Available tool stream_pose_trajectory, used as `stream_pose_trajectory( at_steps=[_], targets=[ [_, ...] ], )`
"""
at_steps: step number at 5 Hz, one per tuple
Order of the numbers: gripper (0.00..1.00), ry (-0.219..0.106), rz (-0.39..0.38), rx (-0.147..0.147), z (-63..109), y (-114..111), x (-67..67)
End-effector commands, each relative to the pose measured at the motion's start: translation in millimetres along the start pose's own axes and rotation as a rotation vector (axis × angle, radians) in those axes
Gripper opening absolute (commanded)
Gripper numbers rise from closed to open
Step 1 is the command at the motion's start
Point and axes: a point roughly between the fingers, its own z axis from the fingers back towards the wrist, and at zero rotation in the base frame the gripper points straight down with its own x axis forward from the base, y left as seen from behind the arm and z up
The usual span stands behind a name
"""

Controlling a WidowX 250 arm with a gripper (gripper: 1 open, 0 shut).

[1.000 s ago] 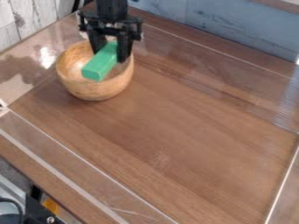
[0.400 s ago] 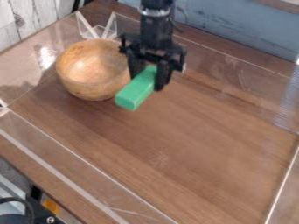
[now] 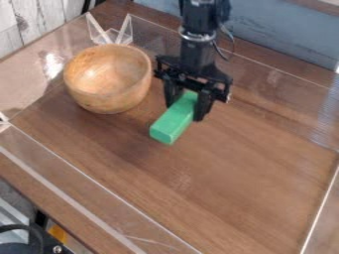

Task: Remove the green block from inside the brown bowl and put it on the table

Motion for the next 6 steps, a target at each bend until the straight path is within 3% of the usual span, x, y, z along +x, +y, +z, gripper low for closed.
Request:
stream_pose_trajectory(
  at_steps=[1,2,4,5,6],
  targets=[
    [0.00,-0.041,-0.022,0.025,1.9,-8.7,5.6],
    [0.00,-0.031,-0.041,0.058,-7.9,-14.8,7.6],
    [0.00,-0.015,-0.086,0.093,-20.1,-19.5,10.6],
    [1.00,-0.009,-0.084,0.087,-20.6,-18.4,10.0],
    [1.00,-0.007,-0.081,0.080,-19.3,-17.8,9.5]
  ],
)
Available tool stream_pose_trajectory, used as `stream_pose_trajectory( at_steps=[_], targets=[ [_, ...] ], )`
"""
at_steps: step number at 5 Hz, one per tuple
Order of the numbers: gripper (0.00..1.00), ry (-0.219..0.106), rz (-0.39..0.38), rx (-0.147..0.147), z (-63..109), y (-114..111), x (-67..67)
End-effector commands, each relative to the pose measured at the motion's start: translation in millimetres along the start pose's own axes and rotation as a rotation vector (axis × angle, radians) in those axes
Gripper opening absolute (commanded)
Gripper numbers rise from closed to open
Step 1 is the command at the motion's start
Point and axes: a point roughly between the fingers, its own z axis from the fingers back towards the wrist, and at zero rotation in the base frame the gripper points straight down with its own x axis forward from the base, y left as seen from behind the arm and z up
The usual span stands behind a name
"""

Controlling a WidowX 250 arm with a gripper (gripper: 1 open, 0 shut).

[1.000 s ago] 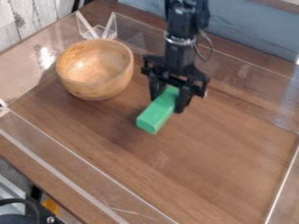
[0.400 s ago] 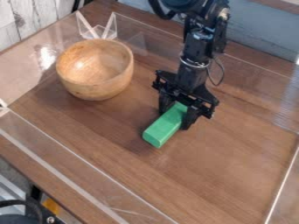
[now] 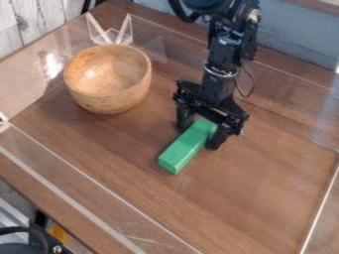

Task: Remove the green block from inside the brown bowl and put it on the table

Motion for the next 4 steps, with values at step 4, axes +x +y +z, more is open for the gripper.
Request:
stream_pose_trajectory(
  at_steps=[4],
  targets=[
    [1.00,-0.040,0.011,-0.023,19.2,3.8,2.0]
  ],
)
